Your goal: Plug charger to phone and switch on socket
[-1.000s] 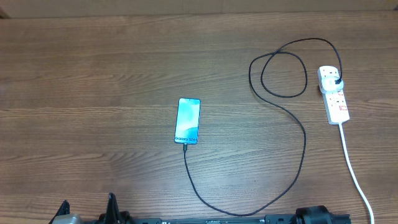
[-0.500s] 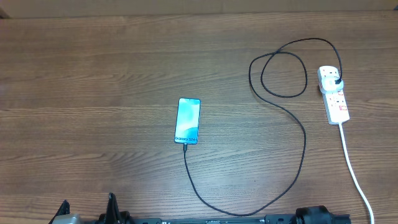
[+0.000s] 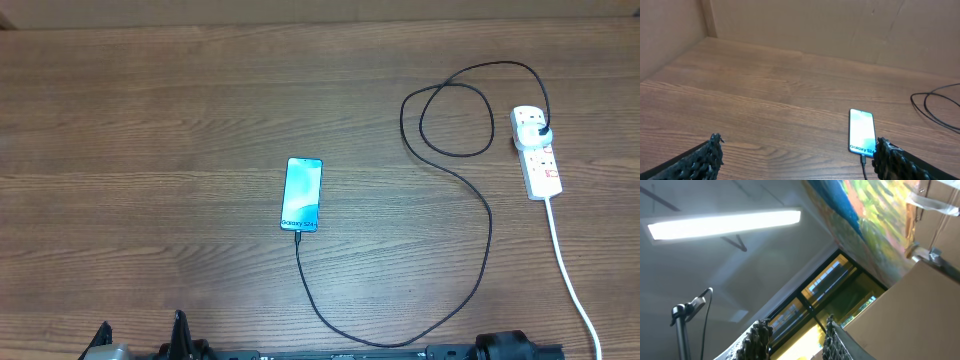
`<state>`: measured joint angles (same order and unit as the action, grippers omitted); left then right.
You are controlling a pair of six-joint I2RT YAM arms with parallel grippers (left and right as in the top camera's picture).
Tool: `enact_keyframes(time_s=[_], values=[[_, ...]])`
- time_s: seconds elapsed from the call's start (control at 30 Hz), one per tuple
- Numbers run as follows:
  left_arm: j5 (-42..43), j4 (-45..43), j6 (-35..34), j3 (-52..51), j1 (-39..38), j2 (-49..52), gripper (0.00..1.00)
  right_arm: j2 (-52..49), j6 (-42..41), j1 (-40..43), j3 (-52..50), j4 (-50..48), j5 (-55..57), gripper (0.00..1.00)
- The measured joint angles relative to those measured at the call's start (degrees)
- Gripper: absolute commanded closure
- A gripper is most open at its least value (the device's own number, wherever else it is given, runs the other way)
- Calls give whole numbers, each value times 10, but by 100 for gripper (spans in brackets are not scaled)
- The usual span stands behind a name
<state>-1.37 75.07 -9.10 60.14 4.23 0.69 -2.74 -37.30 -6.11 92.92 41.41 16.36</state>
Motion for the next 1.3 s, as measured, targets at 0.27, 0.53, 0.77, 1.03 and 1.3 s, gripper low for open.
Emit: enact_keyframes(time_s=[0.27,0.53,0.77,1.03,1.3], values=[[0,0,0,0,0,0,0,14,-1,27,-5,-4,10,58],[0,0,0,0,0,0,0,20,-2,75,-6,-4,12,51],[0,0,0,0,0,0,0,20,-18,87,-8,-16,11,0],[0,0,0,0,0,0,0,20,-54,87,-32,-85,0,0],[0,0,0,0,0,0,0,20,-61,87,-106,-153,-5,0]])
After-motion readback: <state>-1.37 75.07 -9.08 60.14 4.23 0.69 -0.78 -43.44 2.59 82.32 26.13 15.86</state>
